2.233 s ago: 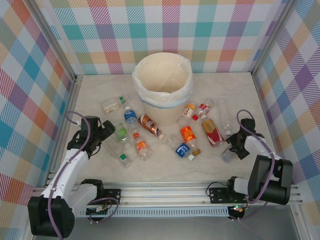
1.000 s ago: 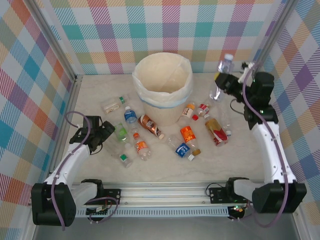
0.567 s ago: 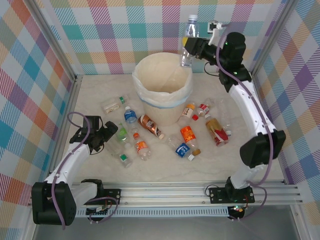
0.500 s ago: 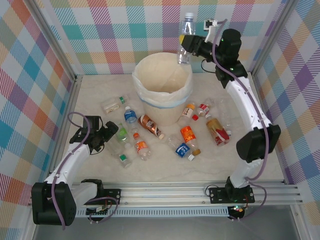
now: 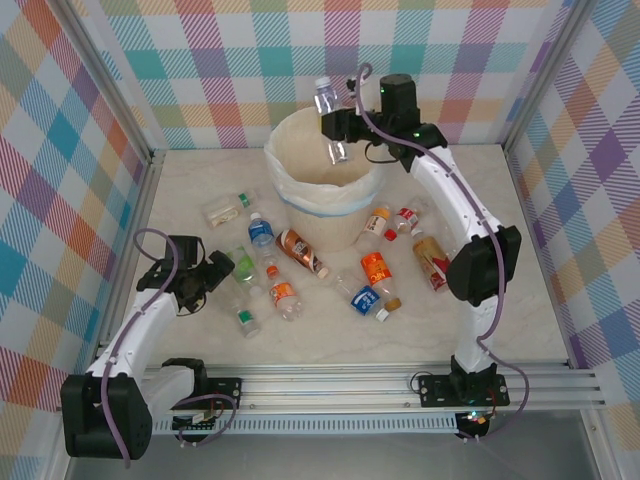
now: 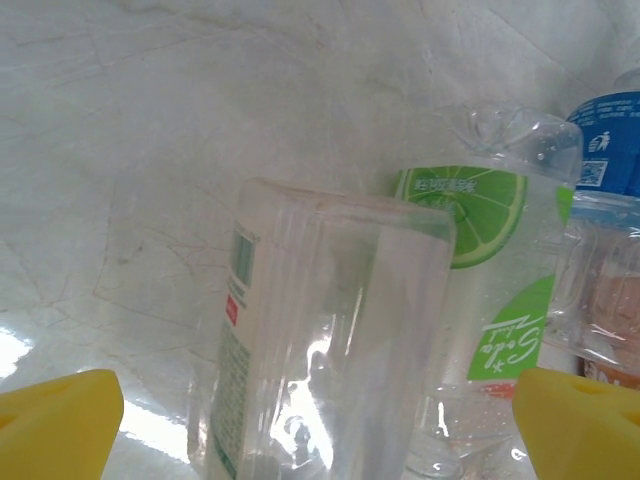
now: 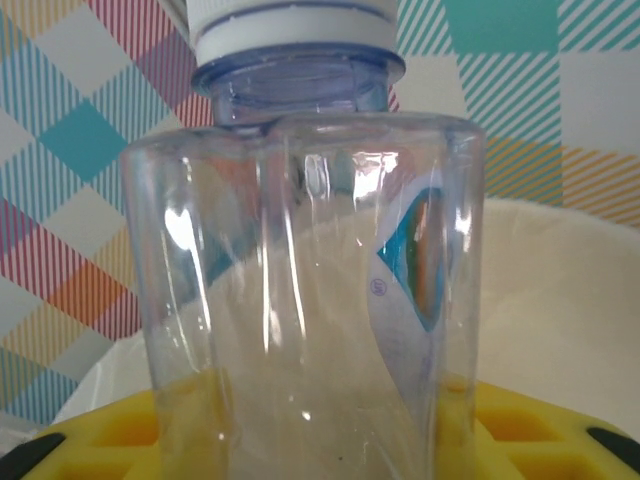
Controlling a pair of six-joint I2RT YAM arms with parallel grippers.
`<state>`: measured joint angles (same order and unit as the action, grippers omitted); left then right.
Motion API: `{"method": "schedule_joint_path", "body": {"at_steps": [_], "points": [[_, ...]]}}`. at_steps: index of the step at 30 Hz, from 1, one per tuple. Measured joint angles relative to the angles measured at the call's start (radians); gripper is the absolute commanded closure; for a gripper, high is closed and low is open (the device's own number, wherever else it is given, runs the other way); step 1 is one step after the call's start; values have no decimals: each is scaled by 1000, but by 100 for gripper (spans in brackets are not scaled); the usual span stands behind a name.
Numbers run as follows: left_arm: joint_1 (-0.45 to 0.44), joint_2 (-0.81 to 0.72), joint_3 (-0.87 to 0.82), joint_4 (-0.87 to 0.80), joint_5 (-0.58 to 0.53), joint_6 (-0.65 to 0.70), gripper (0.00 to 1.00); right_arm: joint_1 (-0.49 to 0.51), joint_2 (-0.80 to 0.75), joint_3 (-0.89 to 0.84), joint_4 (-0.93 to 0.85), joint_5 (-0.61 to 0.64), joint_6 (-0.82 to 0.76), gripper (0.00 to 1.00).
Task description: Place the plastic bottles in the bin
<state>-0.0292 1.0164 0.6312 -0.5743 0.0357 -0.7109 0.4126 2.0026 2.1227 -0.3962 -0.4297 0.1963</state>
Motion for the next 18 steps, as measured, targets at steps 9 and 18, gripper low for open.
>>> {"method": "schedule_joint_path", "body": {"at_steps": [9, 18], "points": [[0, -93, -32, -57, 21, 45, 0, 13, -19, -82, -21, 75, -81, 25], [0, -103, -32, -106, 77, 72, 0, 13, -192, -292, 36, 111, -129, 5]]}}
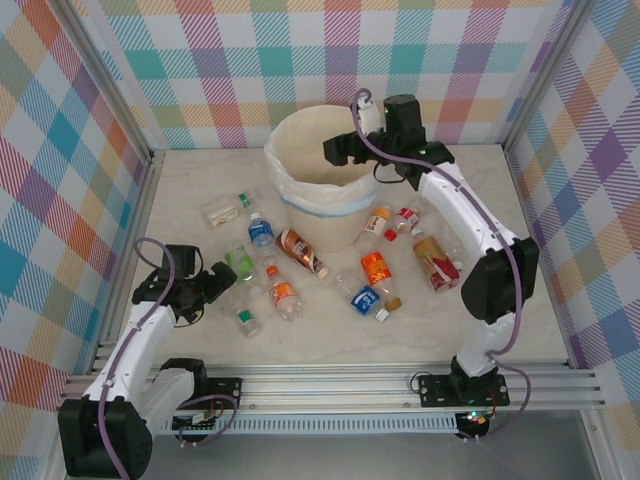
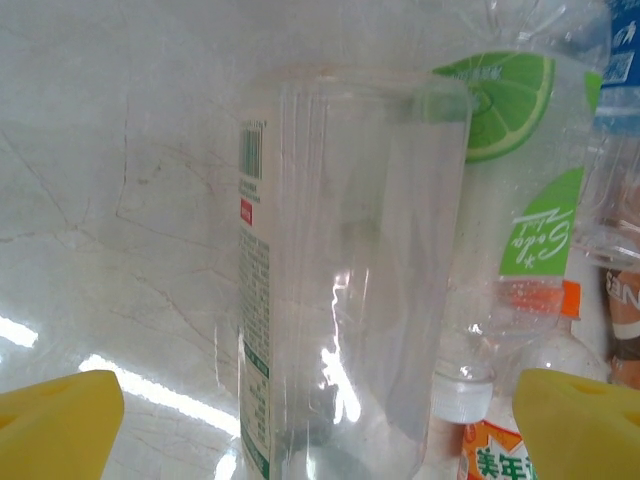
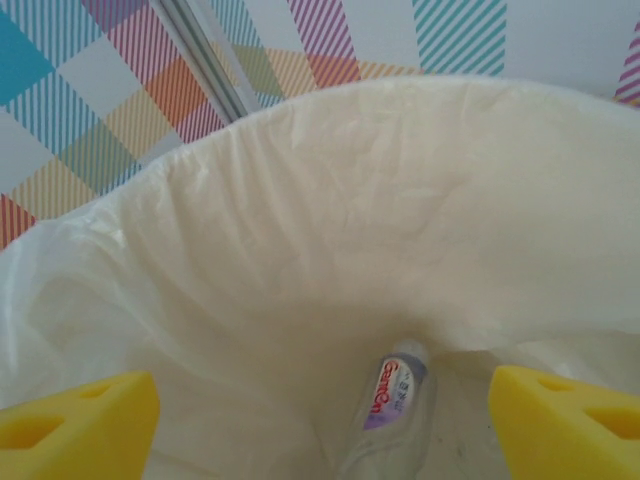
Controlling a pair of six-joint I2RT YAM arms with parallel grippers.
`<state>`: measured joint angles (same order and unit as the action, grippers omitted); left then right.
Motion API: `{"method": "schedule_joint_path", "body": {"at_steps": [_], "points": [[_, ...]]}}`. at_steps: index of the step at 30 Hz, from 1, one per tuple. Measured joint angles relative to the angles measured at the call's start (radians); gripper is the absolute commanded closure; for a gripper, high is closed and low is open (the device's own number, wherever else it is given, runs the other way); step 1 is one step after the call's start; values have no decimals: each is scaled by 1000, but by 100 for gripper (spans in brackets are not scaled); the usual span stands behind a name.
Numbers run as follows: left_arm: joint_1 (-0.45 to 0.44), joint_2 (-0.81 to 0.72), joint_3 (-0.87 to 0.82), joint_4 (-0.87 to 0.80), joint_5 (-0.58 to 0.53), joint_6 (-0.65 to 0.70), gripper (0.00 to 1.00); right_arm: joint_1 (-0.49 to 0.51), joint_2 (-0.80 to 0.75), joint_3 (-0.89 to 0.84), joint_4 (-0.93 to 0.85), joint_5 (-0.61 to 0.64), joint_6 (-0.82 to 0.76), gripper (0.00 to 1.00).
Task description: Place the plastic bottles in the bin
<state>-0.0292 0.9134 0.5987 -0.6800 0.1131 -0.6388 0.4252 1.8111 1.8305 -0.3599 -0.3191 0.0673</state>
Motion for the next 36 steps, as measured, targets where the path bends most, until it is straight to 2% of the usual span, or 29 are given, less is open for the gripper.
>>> {"method": "schedule_joint_path", "body": {"at_steps": [2, 6, 10, 14, 20, 24, 31, 36], "points": [[0, 4, 1, -17, 11, 0, 0, 0, -61, -42, 22, 14, -13, 0], [-4, 37, 19, -87, 8, 0, 0, 0, -207, -172, 83, 27, -27, 0], [-47, 47, 26, -114, 10, -21, 0, 0, -370, -358, 178, 36, -15, 0], [-106, 74, 28, -106, 6, -42, 0, 0, -484, -528, 265, 39, 30, 0], [-113, 143, 34, -33, -56, -66, 0, 0, -626, -778, 386, 51, 91, 0], [-113, 199, 35, 56, -61, -64, 2, 0, -678, -808, 389, 87, 96, 0], [-114, 298, 47, 113, -69, -19, 5, 0, -764, -836, 413, 130, 93, 0], [-114, 348, 44, 153, -69, -3, 14, 0, -772, -865, 421, 145, 93, 0]]}}
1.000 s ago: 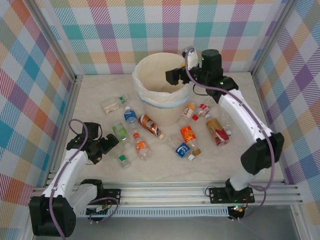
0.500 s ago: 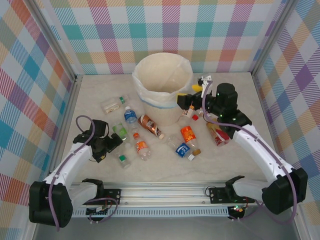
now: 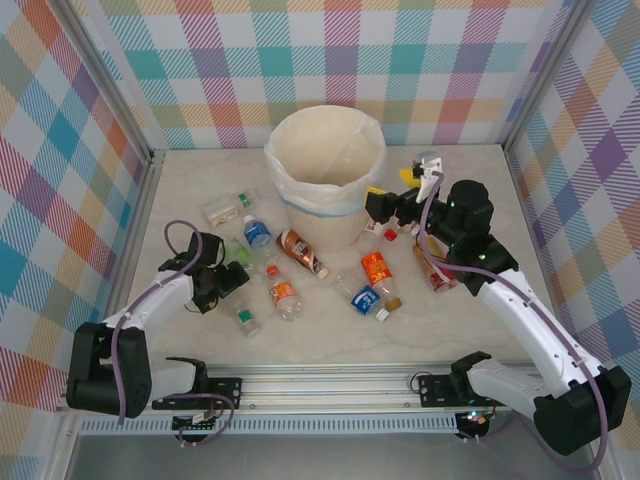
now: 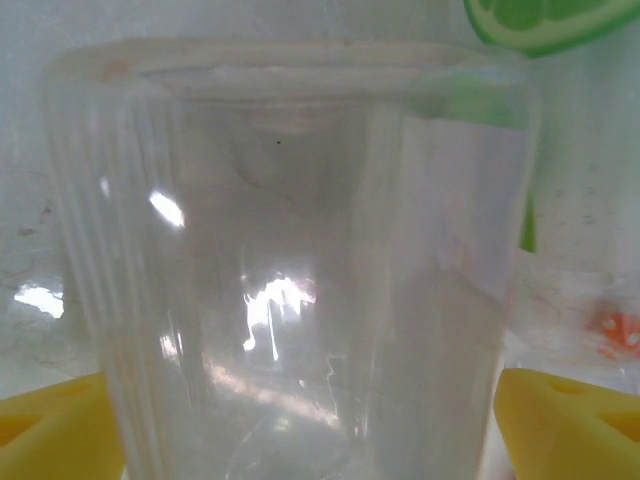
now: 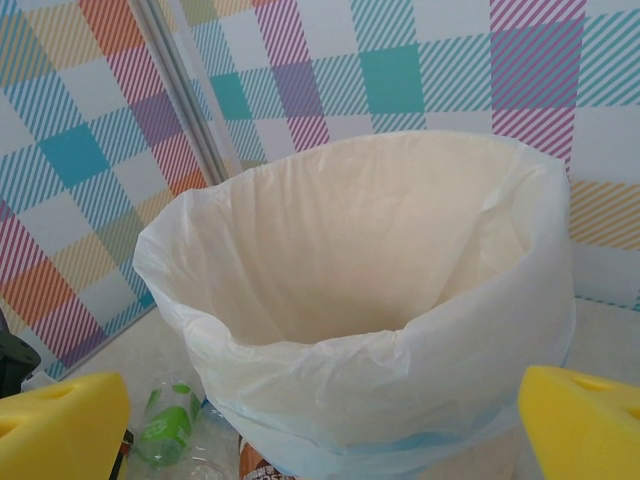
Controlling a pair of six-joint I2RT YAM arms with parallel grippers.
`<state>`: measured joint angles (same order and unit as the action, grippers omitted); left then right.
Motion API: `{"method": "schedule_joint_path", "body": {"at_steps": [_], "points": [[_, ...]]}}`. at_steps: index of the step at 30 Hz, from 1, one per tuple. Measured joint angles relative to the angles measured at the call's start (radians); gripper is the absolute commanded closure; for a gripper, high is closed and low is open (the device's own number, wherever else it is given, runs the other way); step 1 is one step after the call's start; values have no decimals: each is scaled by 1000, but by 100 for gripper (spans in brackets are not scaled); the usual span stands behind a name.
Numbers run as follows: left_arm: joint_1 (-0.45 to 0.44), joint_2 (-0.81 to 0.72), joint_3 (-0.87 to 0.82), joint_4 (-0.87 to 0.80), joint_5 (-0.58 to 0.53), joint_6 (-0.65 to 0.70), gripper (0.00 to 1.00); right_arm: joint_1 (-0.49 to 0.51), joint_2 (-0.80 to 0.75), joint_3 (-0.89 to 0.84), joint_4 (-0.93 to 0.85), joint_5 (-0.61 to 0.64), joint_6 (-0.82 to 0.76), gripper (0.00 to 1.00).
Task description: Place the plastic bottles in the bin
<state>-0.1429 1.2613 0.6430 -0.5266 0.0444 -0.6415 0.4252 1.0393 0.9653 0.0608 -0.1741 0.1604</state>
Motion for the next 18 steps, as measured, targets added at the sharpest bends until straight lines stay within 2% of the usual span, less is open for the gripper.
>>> {"method": "schedule_joint_path", "body": {"at_steps": [5, 13, 18], "points": [[0, 31, -28, 11, 3, 2, 29, 0, 0, -4, 0, 32, -4, 0], [0, -51, -34, 0, -10, 15, 42, 0, 0, -5, 6, 86, -3, 0], [0, -143, -9, -44, -39, 29, 46, 0, -6, -10, 7, 135, -7, 0]]}}
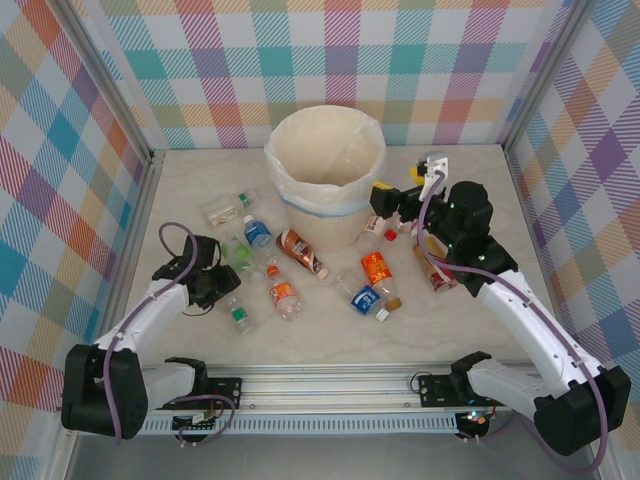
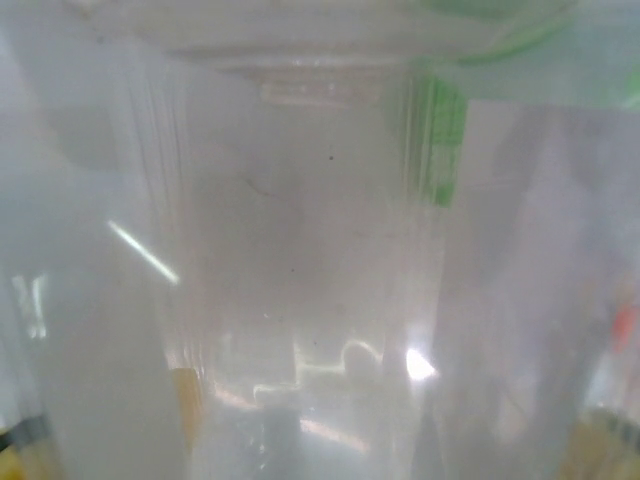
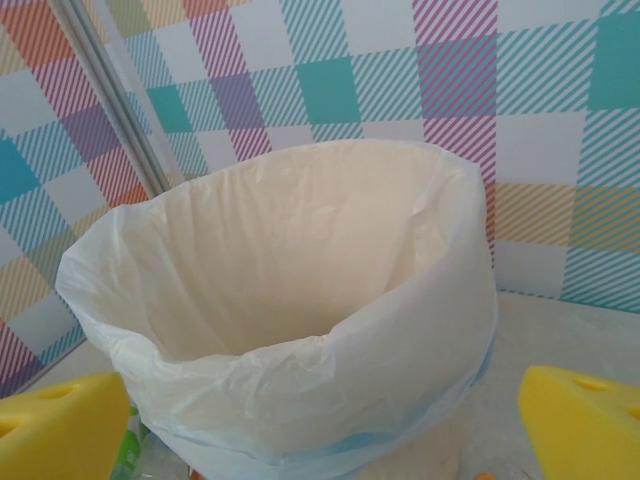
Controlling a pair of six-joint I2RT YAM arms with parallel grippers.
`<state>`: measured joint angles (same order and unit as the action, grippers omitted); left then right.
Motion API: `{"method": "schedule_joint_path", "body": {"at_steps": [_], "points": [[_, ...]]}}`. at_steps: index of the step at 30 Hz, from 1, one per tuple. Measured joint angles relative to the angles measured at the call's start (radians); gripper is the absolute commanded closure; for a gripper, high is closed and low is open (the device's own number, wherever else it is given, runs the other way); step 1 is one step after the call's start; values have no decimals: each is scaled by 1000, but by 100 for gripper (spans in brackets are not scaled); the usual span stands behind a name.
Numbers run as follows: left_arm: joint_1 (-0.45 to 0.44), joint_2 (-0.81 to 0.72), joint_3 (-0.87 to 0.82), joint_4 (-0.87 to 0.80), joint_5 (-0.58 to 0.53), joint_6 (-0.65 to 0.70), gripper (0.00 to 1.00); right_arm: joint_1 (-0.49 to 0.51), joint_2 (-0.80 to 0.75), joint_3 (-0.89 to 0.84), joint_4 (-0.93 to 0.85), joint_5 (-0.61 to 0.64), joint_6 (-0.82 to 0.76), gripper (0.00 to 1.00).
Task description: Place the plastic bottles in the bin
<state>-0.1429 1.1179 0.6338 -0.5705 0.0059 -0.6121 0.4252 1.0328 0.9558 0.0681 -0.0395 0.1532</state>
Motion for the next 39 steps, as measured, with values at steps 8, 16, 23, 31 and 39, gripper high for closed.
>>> {"method": "schedule_joint_path", "body": {"at_steps": [8, 16, 23, 31, 39], "points": [[-1, -121, 141, -43, -17, 4, 52, 0, -27, -23, 8, 122, -4, 0], [-7, -138, 304, 188, 48, -9, 55, 0, -33, -59, 4, 317, 40, 0], [-43, -50, 422, 473, 154, -83, 55, -1, -51, -59, -51, 375, 55, 0], [-119, 148, 650, 610, 201, -46, 55, -6, -104, -58, -85, 395, 72, 0], [-183, 404, 959, 610, 214, 69, 55, -6, -127, -56, -141, 391, 81, 0]]}}
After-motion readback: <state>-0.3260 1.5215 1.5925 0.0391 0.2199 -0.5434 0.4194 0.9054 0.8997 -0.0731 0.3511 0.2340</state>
